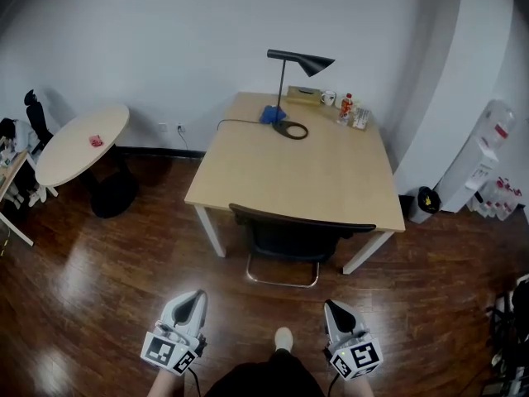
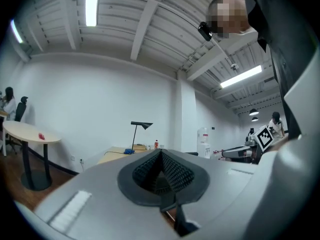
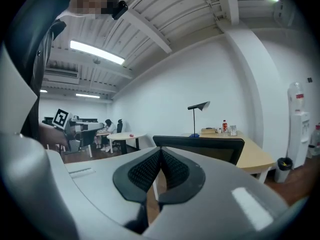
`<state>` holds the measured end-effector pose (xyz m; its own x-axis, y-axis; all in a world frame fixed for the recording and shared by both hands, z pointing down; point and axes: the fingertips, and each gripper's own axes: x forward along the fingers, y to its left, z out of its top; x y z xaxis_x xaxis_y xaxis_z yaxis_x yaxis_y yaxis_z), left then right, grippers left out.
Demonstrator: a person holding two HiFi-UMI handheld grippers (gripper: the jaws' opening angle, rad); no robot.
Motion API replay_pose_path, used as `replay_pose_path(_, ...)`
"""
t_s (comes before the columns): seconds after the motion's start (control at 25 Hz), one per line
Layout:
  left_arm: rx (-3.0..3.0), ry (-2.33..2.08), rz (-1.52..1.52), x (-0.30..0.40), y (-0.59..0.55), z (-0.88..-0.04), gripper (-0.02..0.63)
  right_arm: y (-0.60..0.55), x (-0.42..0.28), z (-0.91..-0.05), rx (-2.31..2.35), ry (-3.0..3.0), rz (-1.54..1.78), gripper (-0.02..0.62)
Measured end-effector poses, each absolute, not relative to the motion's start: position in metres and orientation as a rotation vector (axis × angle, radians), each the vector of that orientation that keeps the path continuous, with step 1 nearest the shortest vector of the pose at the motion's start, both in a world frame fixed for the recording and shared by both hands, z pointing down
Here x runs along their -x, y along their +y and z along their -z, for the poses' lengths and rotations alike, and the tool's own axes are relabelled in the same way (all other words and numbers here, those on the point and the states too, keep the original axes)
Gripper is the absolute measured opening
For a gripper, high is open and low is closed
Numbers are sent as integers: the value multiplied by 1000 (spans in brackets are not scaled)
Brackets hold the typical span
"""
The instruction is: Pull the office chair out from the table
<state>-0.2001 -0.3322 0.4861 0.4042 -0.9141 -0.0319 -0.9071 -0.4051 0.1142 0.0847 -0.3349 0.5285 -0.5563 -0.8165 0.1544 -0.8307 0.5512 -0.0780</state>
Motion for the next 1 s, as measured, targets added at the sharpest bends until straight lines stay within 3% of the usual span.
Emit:
replay_pose_path(0.44,-2636,-1747,151,164,-427,-455,3,-446,-111,-483,-1338,-2761,1,21)
replay_pose_path(1.0,-2670,-1677,140,102,-499,-464,3,-502,-151,-486,-1294,-2717,37,48)
